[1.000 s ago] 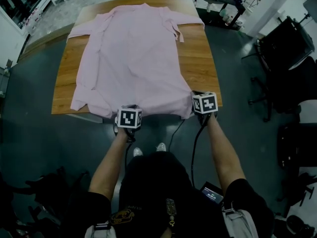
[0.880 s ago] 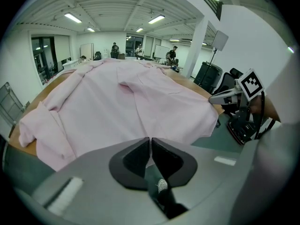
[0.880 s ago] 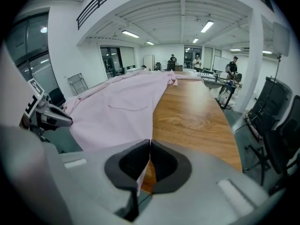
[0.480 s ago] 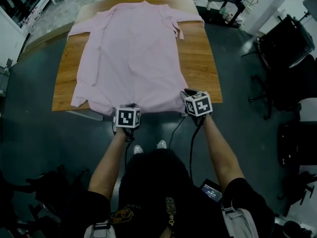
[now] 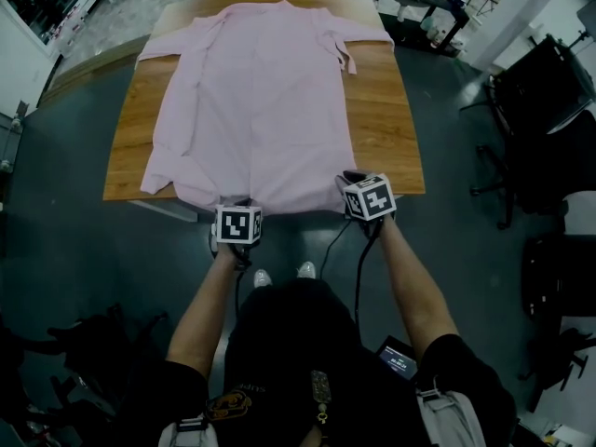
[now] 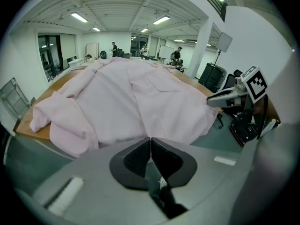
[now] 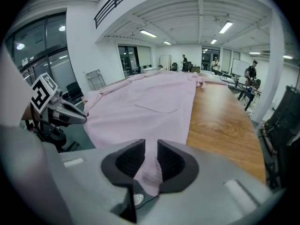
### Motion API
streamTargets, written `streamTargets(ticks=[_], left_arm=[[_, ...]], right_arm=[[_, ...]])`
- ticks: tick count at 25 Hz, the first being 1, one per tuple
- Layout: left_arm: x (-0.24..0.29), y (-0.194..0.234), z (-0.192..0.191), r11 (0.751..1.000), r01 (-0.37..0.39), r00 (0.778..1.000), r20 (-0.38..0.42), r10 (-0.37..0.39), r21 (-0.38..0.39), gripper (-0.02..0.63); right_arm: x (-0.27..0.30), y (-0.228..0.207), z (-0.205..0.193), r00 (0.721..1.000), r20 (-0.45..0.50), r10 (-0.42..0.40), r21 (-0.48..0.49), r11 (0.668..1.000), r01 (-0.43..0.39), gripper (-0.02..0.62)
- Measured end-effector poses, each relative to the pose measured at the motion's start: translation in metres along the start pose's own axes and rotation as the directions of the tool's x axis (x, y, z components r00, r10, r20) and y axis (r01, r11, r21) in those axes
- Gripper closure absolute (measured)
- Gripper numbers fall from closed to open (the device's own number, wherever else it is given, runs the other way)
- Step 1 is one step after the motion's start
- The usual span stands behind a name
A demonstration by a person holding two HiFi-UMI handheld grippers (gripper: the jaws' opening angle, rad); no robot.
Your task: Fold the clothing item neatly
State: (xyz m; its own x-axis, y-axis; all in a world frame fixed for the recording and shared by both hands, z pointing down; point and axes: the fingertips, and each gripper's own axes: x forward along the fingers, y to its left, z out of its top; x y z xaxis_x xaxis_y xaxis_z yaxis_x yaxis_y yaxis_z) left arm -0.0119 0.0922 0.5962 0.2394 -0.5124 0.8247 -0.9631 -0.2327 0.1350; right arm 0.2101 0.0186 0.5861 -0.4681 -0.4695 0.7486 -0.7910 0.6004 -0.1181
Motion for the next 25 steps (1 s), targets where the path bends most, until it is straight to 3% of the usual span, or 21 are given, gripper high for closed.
streamTargets(ticks=[7,12,25], left_arm=[[0.014,0.012,-0.028,0.999,-0.021,0.998,-0.057,0.020,-0.023,0.578],[0.012,0.027,-0.051,0.997,-0.051,0.996,-0.078,0.046,-0.065,0.578],[-0.047,0.115,-0.027,0.994,-0.069,0.990,0.113,0.079,-0.088,0.594]], right_arm=[[-0.002,0.011,-0.008,0.999,-0.026,0.027,-0.020,0.999,-0.027,0.525],[0.004,0.034,0.007,0.996,-0.006,0.089,-0.057,0.994,-0.089,0.525],[0.047,0.160,0.078,0.982,0.042,0.183,-0.161,0.972,-0.174,0.525]])
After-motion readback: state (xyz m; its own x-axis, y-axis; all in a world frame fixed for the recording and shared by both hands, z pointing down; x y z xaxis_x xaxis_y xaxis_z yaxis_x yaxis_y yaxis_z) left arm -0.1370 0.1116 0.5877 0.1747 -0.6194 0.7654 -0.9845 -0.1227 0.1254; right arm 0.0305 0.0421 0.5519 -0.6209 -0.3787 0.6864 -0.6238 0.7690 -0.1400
